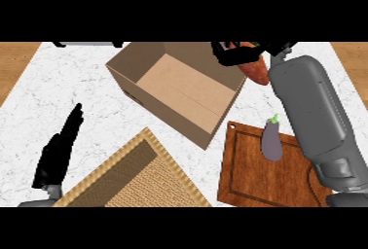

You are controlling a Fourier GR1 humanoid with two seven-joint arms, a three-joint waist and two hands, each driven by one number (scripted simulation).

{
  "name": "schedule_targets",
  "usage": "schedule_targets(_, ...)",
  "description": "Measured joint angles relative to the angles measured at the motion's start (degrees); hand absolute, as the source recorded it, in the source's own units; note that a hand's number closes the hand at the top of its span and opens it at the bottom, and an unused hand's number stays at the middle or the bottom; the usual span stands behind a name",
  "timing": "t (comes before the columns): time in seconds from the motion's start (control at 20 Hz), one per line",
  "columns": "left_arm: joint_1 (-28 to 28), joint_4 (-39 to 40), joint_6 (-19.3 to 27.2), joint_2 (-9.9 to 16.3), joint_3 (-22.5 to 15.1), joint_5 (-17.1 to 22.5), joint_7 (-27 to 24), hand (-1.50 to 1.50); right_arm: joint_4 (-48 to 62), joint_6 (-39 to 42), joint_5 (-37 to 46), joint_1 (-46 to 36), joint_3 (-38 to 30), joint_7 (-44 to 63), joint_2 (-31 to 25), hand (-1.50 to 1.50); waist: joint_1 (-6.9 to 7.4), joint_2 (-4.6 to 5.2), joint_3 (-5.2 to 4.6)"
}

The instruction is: Pick the sweet potato from the cutting board and place it in the cardboard box

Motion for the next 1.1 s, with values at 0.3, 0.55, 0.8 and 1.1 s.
schedule_targets(0.3, -1.06, 0.27, -1.49, 0.91, 0.77, 0.76, 0.76, 0.00, 10.93, -3.91, 3.32, -7.35, 1.42, 2.44, 5.24, 1.50, 0.73, 0.27, -0.01)
schedule_targets(0.55, -2.03, -0.05, -2.12, 1.18, 1.06, 1.10, 1.31, 0.00, 21.48, -8.36, 5.27, -11.75, 2.35, 2.89, 8.80, 1.50, 1.43, 0.49, -0.01)
schedule_targets(0.8, -2.76, 1.08, -1.16, -0.24, -0.14, -0.12, 0.21, 0.00, 30.83, -12.55, 5.09, -14.24, 3.15, 3.59, 10.21, -1.50, 2.27, 0.85, -0.03)
schedule_targets(1.1, -4.10, 1.52, -1.67, -0.37, -0.95, -0.64, 0.30, 0.00, 38.41, -16.71, 1.62, -15.91, 3.33, 2.81, 10.68, -1.50, 3.77, 1.27, -0.02)
